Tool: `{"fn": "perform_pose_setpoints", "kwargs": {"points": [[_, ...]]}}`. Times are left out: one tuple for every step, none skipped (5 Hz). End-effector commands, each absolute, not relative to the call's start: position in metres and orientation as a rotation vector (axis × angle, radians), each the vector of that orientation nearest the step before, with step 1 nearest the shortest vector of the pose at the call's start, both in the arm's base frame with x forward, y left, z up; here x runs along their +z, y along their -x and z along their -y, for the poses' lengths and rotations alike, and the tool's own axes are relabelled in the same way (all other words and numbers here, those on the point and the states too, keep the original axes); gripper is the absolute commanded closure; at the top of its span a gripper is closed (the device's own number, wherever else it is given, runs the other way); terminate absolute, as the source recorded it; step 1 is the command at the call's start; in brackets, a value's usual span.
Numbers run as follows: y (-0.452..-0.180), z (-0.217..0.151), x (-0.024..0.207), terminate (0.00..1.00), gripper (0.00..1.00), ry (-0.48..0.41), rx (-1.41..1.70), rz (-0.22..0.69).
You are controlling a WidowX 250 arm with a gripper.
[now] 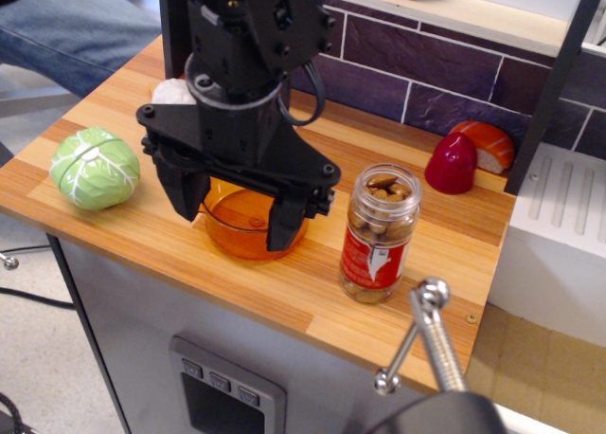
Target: Pour almonds in pot
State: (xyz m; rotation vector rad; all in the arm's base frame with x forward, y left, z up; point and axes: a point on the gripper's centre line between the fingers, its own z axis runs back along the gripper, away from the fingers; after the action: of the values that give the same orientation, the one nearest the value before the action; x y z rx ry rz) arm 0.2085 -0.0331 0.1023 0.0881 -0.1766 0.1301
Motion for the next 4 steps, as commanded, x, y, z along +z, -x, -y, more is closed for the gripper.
{"fn": "perform_pose_setpoints", "kwargs": {"points": [[-0.208, 0.033, 0.102, 0.0, 0.0, -0.088, 0.13, 0.177], [-0.221, 0.052, 0.112, 0.0, 0.0, -0.113, -0.024, 0.153], [-0.233, 0.074, 0.124, 0.0, 0.0, -0.159, -0.28, 0.139], [-0.25, 0.091, 0.129, 0.0, 0.0, -0.244, -0.549, 0.052]]}}
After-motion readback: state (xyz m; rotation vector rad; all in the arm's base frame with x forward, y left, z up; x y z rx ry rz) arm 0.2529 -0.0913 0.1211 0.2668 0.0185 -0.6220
